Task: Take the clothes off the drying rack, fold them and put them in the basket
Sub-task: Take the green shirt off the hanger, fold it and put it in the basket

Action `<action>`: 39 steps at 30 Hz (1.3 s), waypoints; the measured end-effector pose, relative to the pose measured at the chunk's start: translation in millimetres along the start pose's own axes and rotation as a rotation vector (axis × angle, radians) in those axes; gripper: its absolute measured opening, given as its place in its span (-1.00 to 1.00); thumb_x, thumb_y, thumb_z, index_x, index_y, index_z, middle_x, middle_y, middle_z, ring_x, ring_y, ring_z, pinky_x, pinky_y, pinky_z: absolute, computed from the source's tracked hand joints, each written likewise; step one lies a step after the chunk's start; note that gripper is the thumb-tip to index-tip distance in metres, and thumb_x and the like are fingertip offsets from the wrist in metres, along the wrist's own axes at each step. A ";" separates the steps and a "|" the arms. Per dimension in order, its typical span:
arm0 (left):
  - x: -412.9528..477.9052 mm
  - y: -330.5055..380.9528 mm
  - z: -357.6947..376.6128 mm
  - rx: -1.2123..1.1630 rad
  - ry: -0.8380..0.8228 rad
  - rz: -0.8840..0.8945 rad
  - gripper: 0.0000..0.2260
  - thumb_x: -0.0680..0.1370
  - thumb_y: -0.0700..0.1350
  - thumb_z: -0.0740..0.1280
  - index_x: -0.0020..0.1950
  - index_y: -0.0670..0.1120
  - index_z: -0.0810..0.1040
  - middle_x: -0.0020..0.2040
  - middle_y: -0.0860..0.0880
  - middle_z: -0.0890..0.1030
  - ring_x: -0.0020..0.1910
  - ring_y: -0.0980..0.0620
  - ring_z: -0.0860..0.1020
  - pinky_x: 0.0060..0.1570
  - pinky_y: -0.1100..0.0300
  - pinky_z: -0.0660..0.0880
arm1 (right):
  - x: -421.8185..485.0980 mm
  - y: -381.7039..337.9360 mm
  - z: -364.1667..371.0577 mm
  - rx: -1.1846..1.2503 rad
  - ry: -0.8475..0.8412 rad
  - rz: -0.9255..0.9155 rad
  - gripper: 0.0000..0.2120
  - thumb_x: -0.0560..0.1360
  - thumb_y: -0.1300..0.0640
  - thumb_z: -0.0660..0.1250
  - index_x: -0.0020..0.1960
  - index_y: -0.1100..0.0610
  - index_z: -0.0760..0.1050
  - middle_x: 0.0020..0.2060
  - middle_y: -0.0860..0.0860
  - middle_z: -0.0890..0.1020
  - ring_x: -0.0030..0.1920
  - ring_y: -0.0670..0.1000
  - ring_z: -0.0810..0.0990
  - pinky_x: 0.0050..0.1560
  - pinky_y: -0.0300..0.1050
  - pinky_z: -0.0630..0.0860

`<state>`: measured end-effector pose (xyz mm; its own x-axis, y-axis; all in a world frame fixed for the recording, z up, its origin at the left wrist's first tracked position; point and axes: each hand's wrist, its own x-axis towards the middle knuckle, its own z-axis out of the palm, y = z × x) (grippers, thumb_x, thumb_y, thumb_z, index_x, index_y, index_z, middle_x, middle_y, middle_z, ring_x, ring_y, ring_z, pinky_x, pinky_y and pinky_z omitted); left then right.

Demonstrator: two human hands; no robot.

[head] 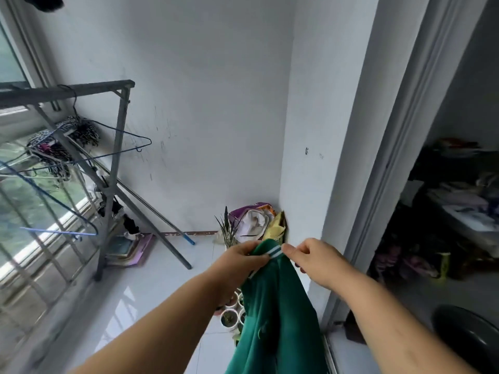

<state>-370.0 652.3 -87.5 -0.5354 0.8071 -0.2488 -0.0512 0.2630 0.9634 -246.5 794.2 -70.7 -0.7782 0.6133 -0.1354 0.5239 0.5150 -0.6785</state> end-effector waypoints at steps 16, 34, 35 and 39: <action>-85.6 -44.0 -47.5 -0.324 0.069 0.044 -0.64 0.65 0.03 0.14 0.15 -0.16 0.62 0.09 -0.28 0.64 0.00 -0.20 0.60 0.12 -0.13 0.47 | -51.3 -51.0 45.7 0.301 -0.168 -0.191 -0.87 0.53 0.03 0.40 0.05 -0.01 0.65 -0.04 -0.14 0.70 0.00 -0.25 0.61 -0.02 -0.36 0.45; -122.0 -110.1 -144.7 0.640 0.530 -0.093 -0.86 0.59 0.06 0.22 0.00 0.01 0.42 -0.15 0.01 0.56 -0.15 -0.03 0.53 -0.14 0.07 0.51 | -67.9 -101.2 83.6 0.410 -0.357 -0.192 -0.70 0.27 -0.04 0.54 -0.03 0.01 0.66 -0.04 0.06 0.71 -0.06 0.00 0.68 0.05 -0.08 0.62; -122.4 -107.6 -148.3 0.631 0.573 -0.077 -0.86 0.59 0.05 0.22 0.00 0.00 0.40 -0.15 0.00 0.55 -0.16 -0.06 0.53 -0.17 0.06 0.49 | -66.6 -96.5 85.7 0.326 -0.350 -0.166 -0.60 0.21 -0.12 0.58 0.00 -0.04 0.65 -0.02 0.02 0.70 -0.03 -0.01 0.68 0.08 -0.06 0.61; -121.1 -95.0 -155.6 0.645 0.657 -0.026 -0.90 0.60 -0.01 0.21 0.02 -0.03 0.39 -0.16 -0.05 0.57 -0.16 -0.14 0.52 -0.24 0.07 0.38 | -62.1 -89.4 100.3 0.071 -0.274 -0.090 -0.63 0.31 -0.12 0.56 0.09 -0.11 0.63 -0.02 -0.18 0.67 0.01 -0.16 0.62 0.11 -0.17 0.53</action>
<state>-431.5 447.3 -133.4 -0.9220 0.3862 0.0274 0.3045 0.6796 0.6674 -279.8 650.0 -74.0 -0.8898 0.3777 -0.2560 0.4308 0.5104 -0.7442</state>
